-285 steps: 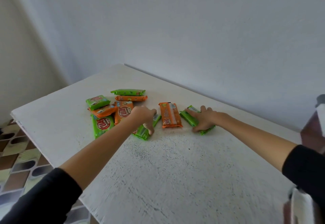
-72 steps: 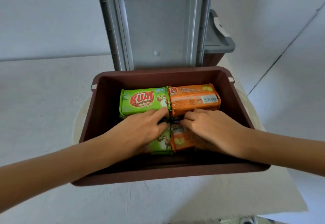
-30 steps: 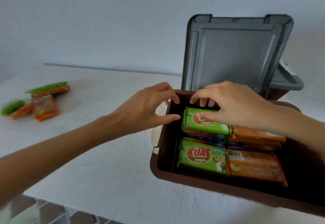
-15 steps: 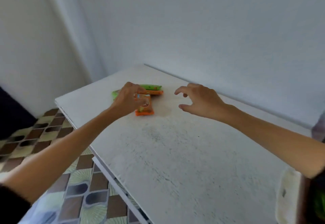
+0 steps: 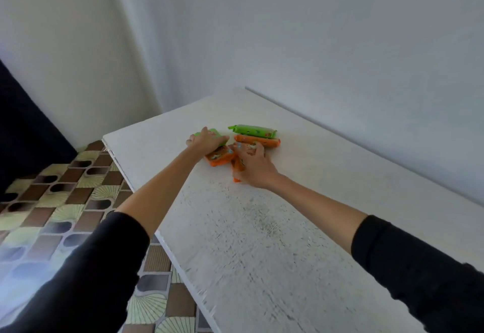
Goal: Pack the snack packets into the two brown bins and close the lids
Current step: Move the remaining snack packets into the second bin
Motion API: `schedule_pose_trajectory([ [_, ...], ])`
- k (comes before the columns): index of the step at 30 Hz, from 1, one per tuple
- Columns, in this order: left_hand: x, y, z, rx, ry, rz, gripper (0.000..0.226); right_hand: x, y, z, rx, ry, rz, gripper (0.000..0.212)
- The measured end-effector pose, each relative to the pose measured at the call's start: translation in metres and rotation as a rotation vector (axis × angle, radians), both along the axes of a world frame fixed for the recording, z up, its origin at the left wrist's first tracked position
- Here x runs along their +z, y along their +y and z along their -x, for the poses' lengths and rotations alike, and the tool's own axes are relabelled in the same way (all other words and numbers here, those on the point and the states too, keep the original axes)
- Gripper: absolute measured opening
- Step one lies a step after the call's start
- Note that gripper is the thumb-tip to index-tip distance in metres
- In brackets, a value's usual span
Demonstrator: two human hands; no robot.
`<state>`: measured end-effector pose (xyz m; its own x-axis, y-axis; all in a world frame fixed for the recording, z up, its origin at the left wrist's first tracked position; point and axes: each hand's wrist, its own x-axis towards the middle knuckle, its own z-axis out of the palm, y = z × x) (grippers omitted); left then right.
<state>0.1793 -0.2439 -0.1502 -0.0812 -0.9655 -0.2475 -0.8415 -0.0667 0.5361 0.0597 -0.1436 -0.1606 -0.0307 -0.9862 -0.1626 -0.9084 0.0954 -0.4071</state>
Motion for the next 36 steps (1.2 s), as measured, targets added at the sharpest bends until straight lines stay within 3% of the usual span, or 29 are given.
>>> schedule_pose_trajectory([
  [3,0.004,-0.014,-0.005,-0.21,-0.181,-0.077,0.077,0.003,-0.001,0.011,0.101,0.1,-0.149,0.073],
  [7,0.038,-0.023,-0.021,-0.383,-0.251,-0.342,0.084,0.014,0.003,0.036,0.138,0.111,-0.269,0.087],
  [12,0.026,-0.019,-0.001,-0.391,-0.234,-0.172,0.08,0.009,0.004,0.034,0.103,0.05,-0.146,0.075],
  [17,0.006,-0.018,0.011,-0.349,-0.275,0.13,0.079,0.004,0.008,0.036,0.049,0.03,-0.048,0.072],
  [21,0.013,-0.015,0.005,-0.345,-0.304,0.197,0.081,0.007,0.017,0.04,0.048,0.017,-0.007,0.072],
  [27,0.025,0.007,-0.011,-0.277,-0.114,0.289,0.078,0.026,0.04,0.059,-0.048,-0.153,-0.04,0.069],
  [36,0.08,0.071,0.045,-0.603,-0.036,0.382,0.075,0.1,0.112,0.11,-0.16,-0.126,0.073,0.069],
])
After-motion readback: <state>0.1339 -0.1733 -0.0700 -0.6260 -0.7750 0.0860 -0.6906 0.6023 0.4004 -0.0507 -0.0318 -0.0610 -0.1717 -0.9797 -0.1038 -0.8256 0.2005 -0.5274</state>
